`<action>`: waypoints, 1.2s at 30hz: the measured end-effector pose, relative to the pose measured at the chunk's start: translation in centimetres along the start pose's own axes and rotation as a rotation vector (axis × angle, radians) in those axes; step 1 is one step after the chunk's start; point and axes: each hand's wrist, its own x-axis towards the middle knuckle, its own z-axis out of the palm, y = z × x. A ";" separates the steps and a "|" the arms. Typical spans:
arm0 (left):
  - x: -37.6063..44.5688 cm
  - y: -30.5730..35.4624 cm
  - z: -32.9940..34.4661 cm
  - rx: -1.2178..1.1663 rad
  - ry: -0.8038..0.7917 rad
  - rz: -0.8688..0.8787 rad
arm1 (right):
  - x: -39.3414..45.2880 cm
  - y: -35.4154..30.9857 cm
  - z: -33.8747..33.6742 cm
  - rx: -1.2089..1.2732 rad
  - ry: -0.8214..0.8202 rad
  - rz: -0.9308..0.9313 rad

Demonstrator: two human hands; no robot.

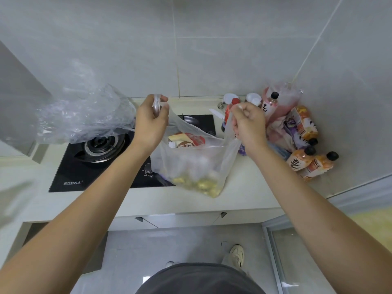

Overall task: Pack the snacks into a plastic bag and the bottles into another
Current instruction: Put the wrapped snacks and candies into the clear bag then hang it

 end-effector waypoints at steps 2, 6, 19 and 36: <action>-0.3 0.6 -0.1 -0.031 0.017 0.022 | 0.3 -0.4 -0.8 -0.010 0.037 -0.030; -0.4 1.4 0.0 -0.044 0.033 0.023 | 1.8 -1.2 -2.8 -0.027 0.078 -0.083; -2.0 0.3 3.3 -0.051 0.010 -0.007 | 2.1 -0.5 -6.8 -0.086 0.146 -0.144; -5.8 -7.4 4.4 0.440 -0.243 -0.145 | -2.5 12.3 -8.9 -0.764 -0.260 -0.034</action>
